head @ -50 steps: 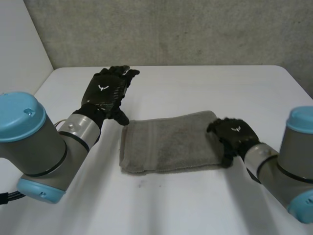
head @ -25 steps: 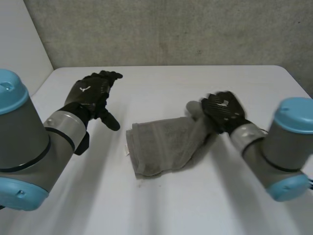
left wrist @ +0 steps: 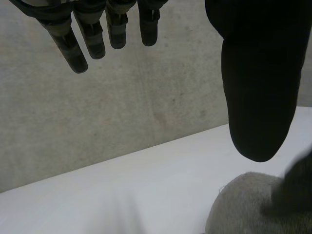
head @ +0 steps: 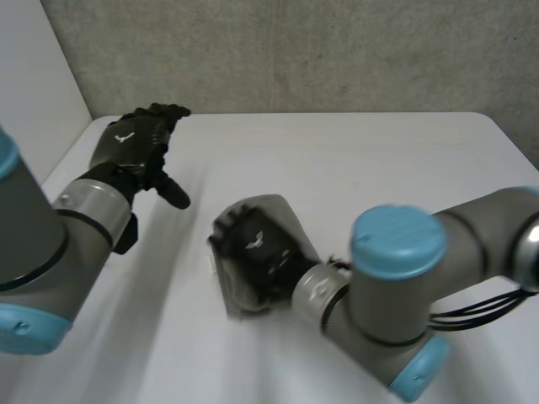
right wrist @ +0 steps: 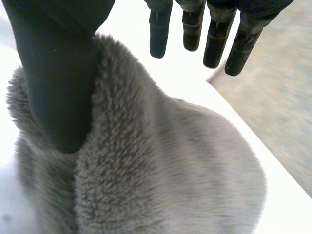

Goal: Fold the towel.

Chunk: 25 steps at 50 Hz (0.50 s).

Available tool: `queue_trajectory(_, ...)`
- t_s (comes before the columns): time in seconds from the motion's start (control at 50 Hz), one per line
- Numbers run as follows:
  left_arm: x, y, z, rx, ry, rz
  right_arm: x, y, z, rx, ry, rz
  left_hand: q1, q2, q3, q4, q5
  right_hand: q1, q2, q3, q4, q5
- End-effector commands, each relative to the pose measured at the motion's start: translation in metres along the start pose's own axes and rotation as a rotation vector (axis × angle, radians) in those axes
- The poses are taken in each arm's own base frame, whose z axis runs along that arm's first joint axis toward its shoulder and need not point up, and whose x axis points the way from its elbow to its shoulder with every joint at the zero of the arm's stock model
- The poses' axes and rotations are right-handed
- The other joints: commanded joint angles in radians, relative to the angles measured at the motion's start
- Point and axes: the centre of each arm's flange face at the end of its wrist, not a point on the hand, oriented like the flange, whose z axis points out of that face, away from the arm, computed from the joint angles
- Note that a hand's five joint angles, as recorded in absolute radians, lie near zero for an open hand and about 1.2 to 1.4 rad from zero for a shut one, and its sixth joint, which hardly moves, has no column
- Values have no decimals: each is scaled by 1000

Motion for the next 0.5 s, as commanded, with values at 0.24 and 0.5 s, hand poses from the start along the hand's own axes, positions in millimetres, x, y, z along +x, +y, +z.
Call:
queue_trajectory(0.24, 72, 79, 29, -189, 166, 26, 118, 24, -40, -3, 352, 557, 3, 19, 17, 19, -18, -126, -91, -67, -77, -90)
queue_trajectory(0.5, 48, 119, 13, -328, 10, 84, 108, 44, 1, -159, 213, 651, 3, 19, 17, 19, -18, -126, -91, -67, -77, -90)
